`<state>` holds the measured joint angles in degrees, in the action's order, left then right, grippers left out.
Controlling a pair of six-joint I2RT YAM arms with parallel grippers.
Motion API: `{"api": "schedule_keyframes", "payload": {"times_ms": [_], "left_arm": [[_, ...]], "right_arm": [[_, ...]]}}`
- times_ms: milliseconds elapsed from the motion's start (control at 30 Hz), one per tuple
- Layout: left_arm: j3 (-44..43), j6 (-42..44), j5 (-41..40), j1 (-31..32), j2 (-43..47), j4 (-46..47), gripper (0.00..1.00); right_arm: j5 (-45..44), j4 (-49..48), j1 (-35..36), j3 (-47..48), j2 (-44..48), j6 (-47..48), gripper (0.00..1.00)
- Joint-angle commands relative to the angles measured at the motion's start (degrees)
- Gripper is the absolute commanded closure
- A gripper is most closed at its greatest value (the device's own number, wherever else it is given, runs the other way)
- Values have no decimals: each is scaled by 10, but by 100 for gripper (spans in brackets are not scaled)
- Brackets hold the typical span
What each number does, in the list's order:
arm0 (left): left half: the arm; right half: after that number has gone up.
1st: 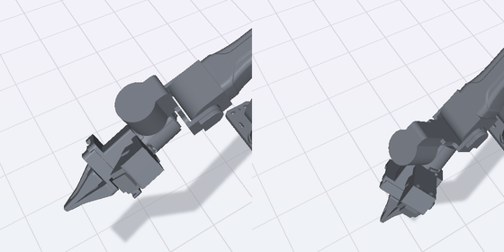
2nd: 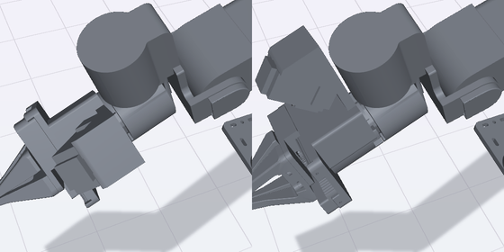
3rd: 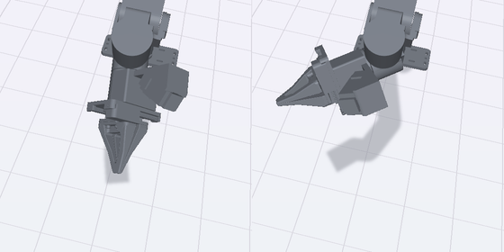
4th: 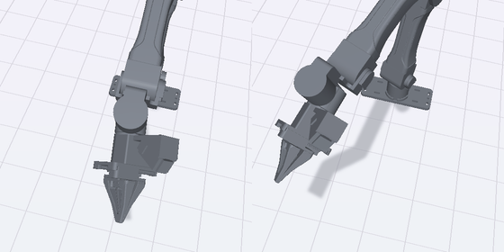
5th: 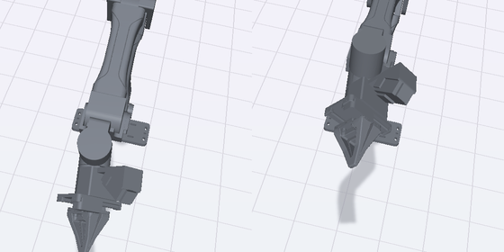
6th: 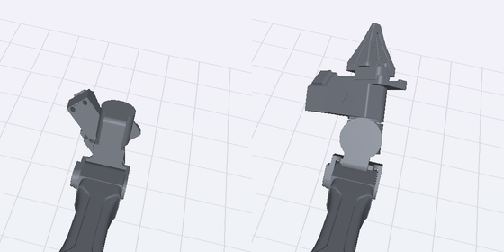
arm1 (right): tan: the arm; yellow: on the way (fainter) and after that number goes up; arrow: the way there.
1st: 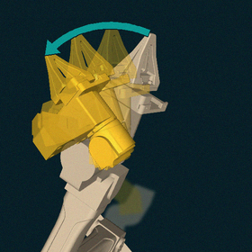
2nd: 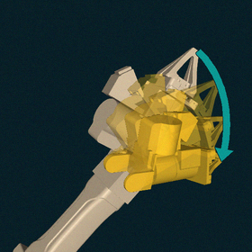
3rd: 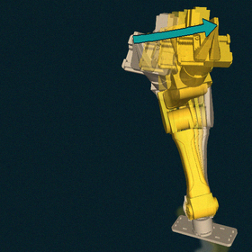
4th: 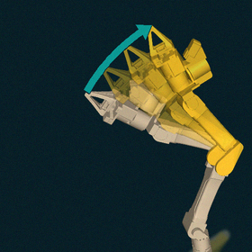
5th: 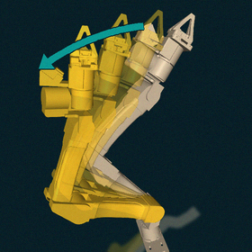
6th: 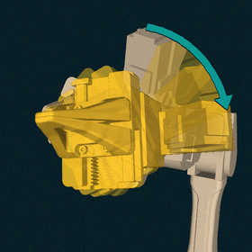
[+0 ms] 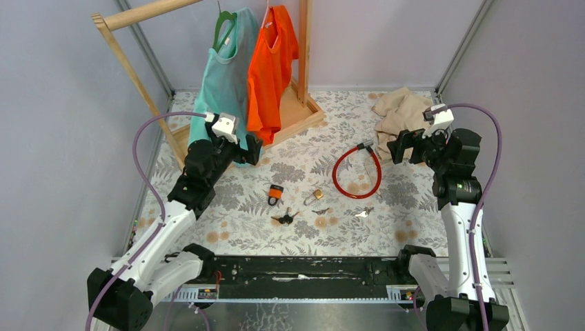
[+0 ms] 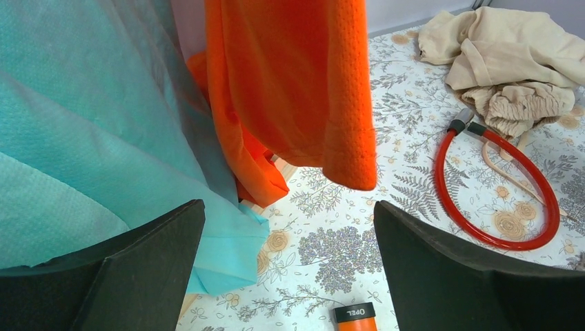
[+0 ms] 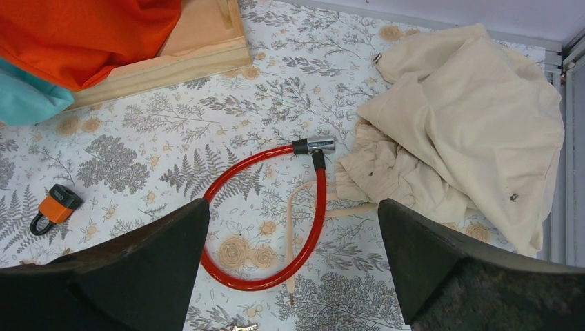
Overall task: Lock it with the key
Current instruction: Reset both arms
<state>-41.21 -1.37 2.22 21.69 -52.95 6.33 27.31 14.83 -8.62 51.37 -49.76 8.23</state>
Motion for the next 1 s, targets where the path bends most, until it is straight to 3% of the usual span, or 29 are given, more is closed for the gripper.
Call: {"api": "schedule_keyframes", "payload": {"times_ms": [0, 967], "left_arm": [[-14, 8, 9, -4, 13, 8, 0], [-14, 13, 10, -4, 17, 4, 0]], "right_arm": [[9, -9, 1, 27, 7, 12, 1], [12, -4, 1, 28, 8, 17, 1]]}}
